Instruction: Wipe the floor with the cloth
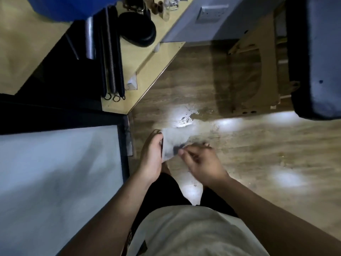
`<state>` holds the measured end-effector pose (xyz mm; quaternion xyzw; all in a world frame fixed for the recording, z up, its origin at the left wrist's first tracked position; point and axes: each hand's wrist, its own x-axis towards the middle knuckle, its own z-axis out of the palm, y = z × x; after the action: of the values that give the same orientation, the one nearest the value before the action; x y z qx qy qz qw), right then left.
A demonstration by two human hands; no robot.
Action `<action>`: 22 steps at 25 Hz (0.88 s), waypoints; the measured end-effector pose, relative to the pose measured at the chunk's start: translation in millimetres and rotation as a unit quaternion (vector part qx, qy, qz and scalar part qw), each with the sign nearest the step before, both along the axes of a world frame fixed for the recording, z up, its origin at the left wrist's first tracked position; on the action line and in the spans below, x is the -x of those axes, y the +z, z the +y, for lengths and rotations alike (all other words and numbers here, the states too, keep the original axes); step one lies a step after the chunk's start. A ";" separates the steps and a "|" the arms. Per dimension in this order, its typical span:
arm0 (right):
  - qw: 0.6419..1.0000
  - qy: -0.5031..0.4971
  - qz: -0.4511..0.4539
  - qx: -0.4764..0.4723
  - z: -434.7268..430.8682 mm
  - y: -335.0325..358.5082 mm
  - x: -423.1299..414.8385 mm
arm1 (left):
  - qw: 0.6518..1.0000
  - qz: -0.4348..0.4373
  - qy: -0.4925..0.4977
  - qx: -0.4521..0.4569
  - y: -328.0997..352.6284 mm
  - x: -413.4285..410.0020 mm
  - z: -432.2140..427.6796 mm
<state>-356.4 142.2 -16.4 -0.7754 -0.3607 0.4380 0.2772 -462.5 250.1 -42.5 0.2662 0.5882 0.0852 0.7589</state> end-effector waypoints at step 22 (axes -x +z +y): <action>0.928 -0.290 -0.003 0.234 -126.2 -436.5 -49.7 | 0.813 0.154 -0.545 -0.137 -447.9 -84.8 -71.5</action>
<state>-306.7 16.0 -452.9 -0.8902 -0.0081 0.4084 0.2017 -377.8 178.5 -490.3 0.6539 0.4376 -0.3053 0.5364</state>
